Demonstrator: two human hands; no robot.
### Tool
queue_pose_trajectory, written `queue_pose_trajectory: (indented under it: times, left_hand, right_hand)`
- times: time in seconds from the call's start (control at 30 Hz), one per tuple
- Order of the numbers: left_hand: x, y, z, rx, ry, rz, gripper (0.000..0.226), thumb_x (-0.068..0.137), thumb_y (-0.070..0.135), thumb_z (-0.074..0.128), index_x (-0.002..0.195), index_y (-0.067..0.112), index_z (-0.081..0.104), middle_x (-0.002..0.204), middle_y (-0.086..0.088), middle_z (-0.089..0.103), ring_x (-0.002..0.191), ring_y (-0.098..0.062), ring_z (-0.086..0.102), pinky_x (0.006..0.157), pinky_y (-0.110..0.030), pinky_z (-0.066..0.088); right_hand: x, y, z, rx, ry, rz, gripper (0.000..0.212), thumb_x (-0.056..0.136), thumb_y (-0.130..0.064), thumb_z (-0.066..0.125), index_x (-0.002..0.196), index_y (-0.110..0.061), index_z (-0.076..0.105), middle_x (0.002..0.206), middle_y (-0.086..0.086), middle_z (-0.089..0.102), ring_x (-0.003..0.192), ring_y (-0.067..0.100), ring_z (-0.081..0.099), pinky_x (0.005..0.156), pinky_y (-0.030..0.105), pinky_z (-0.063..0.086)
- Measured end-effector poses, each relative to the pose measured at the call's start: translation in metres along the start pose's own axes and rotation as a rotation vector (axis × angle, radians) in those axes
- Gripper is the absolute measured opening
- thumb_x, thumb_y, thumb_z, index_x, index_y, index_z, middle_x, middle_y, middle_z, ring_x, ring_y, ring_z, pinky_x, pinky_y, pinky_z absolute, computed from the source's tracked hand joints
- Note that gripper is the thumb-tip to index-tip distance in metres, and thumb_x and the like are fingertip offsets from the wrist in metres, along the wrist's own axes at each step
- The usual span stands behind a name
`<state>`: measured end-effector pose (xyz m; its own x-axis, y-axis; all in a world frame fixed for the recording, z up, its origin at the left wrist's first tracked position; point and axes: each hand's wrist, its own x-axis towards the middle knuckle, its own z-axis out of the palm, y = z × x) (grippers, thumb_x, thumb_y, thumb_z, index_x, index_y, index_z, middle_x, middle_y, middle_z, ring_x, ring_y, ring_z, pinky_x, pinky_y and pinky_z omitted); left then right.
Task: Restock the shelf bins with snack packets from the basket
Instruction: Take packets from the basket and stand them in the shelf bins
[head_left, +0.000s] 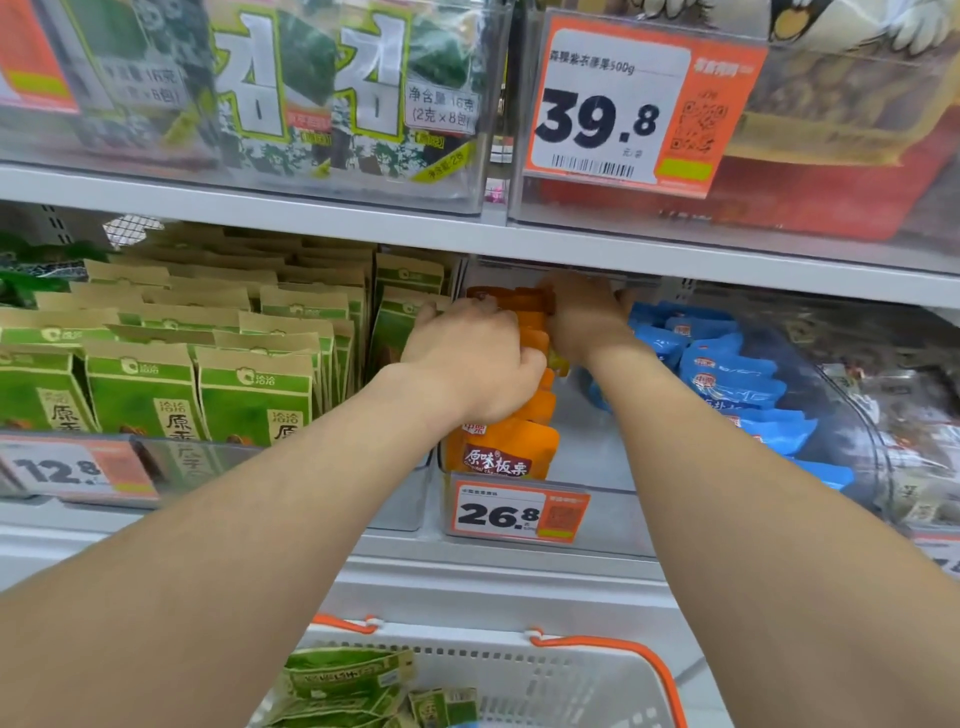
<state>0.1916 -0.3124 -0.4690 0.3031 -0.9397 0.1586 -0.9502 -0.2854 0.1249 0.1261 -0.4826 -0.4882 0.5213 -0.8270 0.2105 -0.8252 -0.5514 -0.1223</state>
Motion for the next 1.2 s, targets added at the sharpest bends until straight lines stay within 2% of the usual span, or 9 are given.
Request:
queue_pose_trajectory:
  times: [0.27, 0.37, 0.47, 0.6, 0.67, 0.8, 1.0, 1.1, 1.2]
  left_hand:
    - [0.001, -0.003, 0.004, 0.033, 0.004, 0.007, 0.049, 0.102, 0.047, 0.035, 0.136, 0.019, 0.057, 0.155, -0.008, 0.048, 0.140, -0.032, 0.044, 0.119, -0.056, 0.029]
    - [0.000, -0.003, 0.003, -0.021, 0.057, 0.021, 0.048, 0.102, 0.046, 0.040, 0.138, 0.018, 0.057, 0.146, -0.008, 0.056, 0.134, -0.032, 0.050, 0.118, -0.053, 0.031]
    - [-0.003, -0.004, 0.004, -0.127, 0.182, 0.026, 0.043, 0.100, 0.043, 0.046, 0.130, 0.017, 0.063, 0.128, -0.008, 0.067, 0.119, -0.031, 0.060, 0.108, -0.046, 0.043]
    - [-0.017, -0.004, 0.006, -0.293, 0.342, -0.021, 0.040, 0.100, 0.041, 0.043, 0.120, 0.021, 0.070, 0.103, -0.006, 0.075, 0.097, -0.030, 0.068, 0.099, -0.046, 0.051]
    - [-0.027, -0.005, 0.010, -0.333, 0.400, -0.032, 0.041, 0.101, 0.040, 0.039, 0.118, 0.021, 0.071, 0.102, -0.007, 0.076, 0.097, -0.032, 0.068, 0.097, -0.047, 0.051]
    - [-0.054, -0.001, 0.017, -0.243, 0.536, 0.064, 0.037, 0.102, 0.029, 0.039, 0.122, 0.018, 0.068, 0.117, -0.003, 0.073, 0.107, -0.028, 0.064, 0.096, -0.044, 0.046]
    - [-0.107, 0.002, 0.007, -0.006, 0.582, 0.346, 0.022, 0.086, 0.017, 0.049, 0.105, 0.013, 0.059, 0.101, -0.006, 0.055, 0.090, -0.029, 0.049, 0.076, -0.043, 0.041]
    - [-0.128, -0.003, 0.004, 0.001, 0.533, 0.399, 0.013, 0.084, 0.020, 0.049, 0.094, 0.014, 0.054, 0.091, -0.005, 0.052, 0.083, -0.028, 0.047, 0.071, -0.043, 0.042]
    - [-0.158, -0.010, 0.020, -0.093, 0.432, 0.367, 0.008, 0.085, 0.023, 0.051, 0.091, 0.018, 0.053, 0.079, 0.000, 0.058, 0.073, -0.029, 0.056, 0.063, -0.043, 0.047]
  right_hand:
    - [-0.009, 0.005, 0.003, -0.060, 0.176, -0.029, 0.040, 0.086, -0.002, 0.055, 0.113, -0.030, 0.066, 0.116, 0.007, 0.065, 0.120, 0.039, 0.052, 0.107, 0.054, 0.031]
    - [-0.019, 0.011, 0.000, -0.115, 0.295, -0.004, 0.047, 0.085, -0.001, 0.060, 0.127, -0.022, 0.064, 0.127, 0.013, 0.064, 0.126, 0.042, 0.051, 0.110, 0.052, 0.032]
    - [-0.033, 0.013, -0.003, -0.192, 0.312, 0.002, 0.049, 0.084, 0.003, 0.057, 0.130, -0.013, 0.060, 0.132, 0.018, 0.060, 0.128, 0.043, 0.050, 0.108, 0.051, 0.036]
    - [-0.056, 0.011, -0.014, -0.187, 0.098, 0.116, 0.063, 0.089, -0.009, 0.064, 0.148, -0.012, 0.039, 0.148, 0.024, 0.043, 0.137, 0.045, 0.041, 0.108, 0.051, 0.039]
    - [-0.073, 0.008, -0.023, -0.165, 0.023, 0.078, 0.057, 0.090, -0.011, 0.066, 0.143, -0.012, 0.046, 0.143, 0.023, 0.049, 0.131, 0.043, 0.048, 0.102, 0.046, 0.043]
    - [-0.121, 0.005, -0.052, -0.096, 0.211, -0.042, 0.024, 0.096, -0.014, 0.054, 0.118, -0.009, 0.061, 0.115, 0.021, 0.066, 0.102, 0.043, 0.066, 0.075, 0.039, 0.042]
    - [-0.199, 0.005, -0.078, 0.042, 0.317, -0.089, 0.021, 0.098, -0.025, 0.045, 0.101, -0.013, 0.061, 0.090, 0.020, 0.064, 0.085, 0.043, 0.062, 0.064, 0.039, 0.035]
    - [-0.236, 0.000, -0.071, -0.007, 0.202, -0.283, 0.019, 0.098, -0.028, 0.045, 0.087, -0.016, 0.056, 0.075, 0.012, 0.054, 0.077, 0.042, 0.062, 0.061, 0.038, 0.034]
    - [-0.271, -0.009, -0.054, -0.097, -0.031, -0.455, 0.018, 0.097, -0.028, 0.047, 0.089, -0.019, 0.060, 0.088, 0.017, 0.066, 0.085, 0.042, 0.064, 0.063, 0.037, 0.036]
